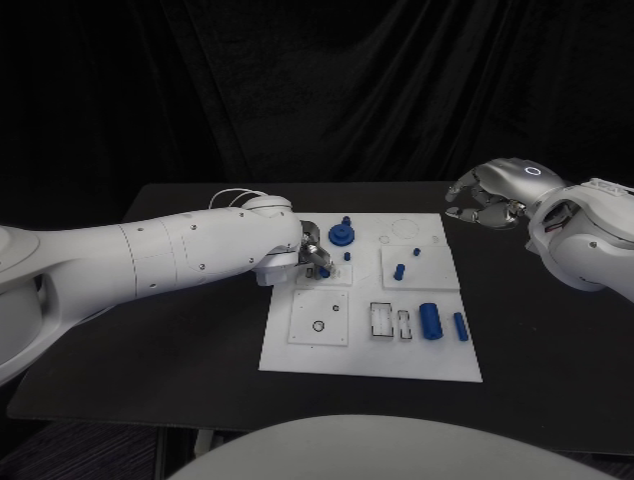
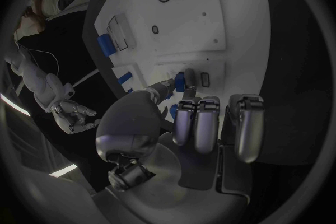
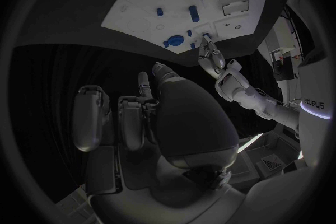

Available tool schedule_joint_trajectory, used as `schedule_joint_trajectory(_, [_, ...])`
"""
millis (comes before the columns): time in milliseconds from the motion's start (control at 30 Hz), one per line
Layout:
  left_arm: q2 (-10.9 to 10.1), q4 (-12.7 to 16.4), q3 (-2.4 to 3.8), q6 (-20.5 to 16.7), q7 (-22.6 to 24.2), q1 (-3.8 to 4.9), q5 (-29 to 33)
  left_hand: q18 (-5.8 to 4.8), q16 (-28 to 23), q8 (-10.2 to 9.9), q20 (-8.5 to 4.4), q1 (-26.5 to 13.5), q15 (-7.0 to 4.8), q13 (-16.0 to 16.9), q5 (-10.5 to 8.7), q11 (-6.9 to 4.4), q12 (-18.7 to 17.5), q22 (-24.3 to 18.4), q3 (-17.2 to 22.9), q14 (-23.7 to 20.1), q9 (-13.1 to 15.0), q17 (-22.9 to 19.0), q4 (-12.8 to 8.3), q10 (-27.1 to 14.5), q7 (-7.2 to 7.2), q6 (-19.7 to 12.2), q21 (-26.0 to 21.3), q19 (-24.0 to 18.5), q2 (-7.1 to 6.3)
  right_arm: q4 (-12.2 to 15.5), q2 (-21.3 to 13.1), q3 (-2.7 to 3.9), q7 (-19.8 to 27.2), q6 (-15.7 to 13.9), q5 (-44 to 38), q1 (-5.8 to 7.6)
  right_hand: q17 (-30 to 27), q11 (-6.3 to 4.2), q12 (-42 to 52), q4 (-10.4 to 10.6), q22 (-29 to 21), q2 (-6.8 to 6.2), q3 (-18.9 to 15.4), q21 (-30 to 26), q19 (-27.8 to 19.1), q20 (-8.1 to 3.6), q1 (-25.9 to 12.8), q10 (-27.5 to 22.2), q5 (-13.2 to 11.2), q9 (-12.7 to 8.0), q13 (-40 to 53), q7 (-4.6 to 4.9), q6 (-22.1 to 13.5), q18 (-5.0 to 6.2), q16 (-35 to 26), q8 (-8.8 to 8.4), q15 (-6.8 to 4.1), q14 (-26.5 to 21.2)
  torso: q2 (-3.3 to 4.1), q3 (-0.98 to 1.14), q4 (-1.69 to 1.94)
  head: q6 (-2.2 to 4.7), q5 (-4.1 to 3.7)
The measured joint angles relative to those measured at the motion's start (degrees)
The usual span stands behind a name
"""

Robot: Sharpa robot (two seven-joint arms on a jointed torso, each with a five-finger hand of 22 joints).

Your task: Assemble the parts on the task board

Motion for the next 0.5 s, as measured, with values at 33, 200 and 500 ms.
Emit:
schedule_joint_trajectory(33, [0.00, 0.00, 0.01, -0.01, 0.00, -0.03, -0.01, 0.00, 0.00, -0.60, 0.00, -0.79, 0.23, 0.00, -1.12, 0.17, 0.00, 0.00, -0.93, -0.03, -0.38, 0.00, 0.93, 0.09, 0.22, -0.20, 0.00, 0.00, -0.16, 0.00, 0.00, 0.00, -0.01, 0.02, 0.00, 0.00, 0.00, 0.00, 0.00, 0.00, 0.00, 0.00, 0.00, 0.00, 0.00, 0.00, 0.00, 0.00, 0.00, 0.00, 0.00, 0.00, 0.00, 0.00, 0.00, 0.00, 0.00, 0.00, 0.00, 0.00, -0.01, 0.00, 0.00])
schedule_joint_trajectory(200, [-0.01, 0.02, 0.11, -0.03, 0.03, -0.07, -0.01, 0.01, 0.00, -2.85, 0.46, -2.61, 0.84, 0.00, -3.96, 0.82, 0.00, 0.00, -5.42, -0.20, -0.86, 0.00, 4.24, -0.08, 1.15, -0.16, -0.11, 0.03, -0.99, 0.00, -0.02, 0.00, -0.06, 0.12, 0.01, -0.01, 0.00, 0.00, 0.00, 0.00, -0.01, 0.00, 0.00, 0.00, 0.00, 0.00, 0.00, 0.00, 0.00, 0.00, 0.00, 0.00, 0.00, 0.00, -0.28, 0.00, 0.00, 0.00, 0.02, -0.01, -0.01, 0.01, 0.01])
schedule_joint_trajectory(500, [-0.01, -0.36, 0.22, -0.07, 0.24, -0.11, 0.09, 0.01, 0.00, -3.02, 0.45, -3.21, 1.03, 0.00, -5.21, 0.96, 0.00, 0.00, -7.93, 0.01, -0.87, 0.02, 5.70, 0.07, 1.26, -0.06, -0.23, 0.02, -0.99, 0.00, -0.03, 0.00, -0.13, 0.27, 0.02, -0.01, 0.00, 0.00, 0.00, 0.00, -0.01, 0.00, 0.00, 0.00, 0.00, 0.00, 0.00, 0.00, 0.00, -0.06, 0.00, 0.00, 0.00, 0.00, -0.28, 0.00, 0.00, 0.00, 0.09, -0.04, -0.02, 0.00, 0.12])
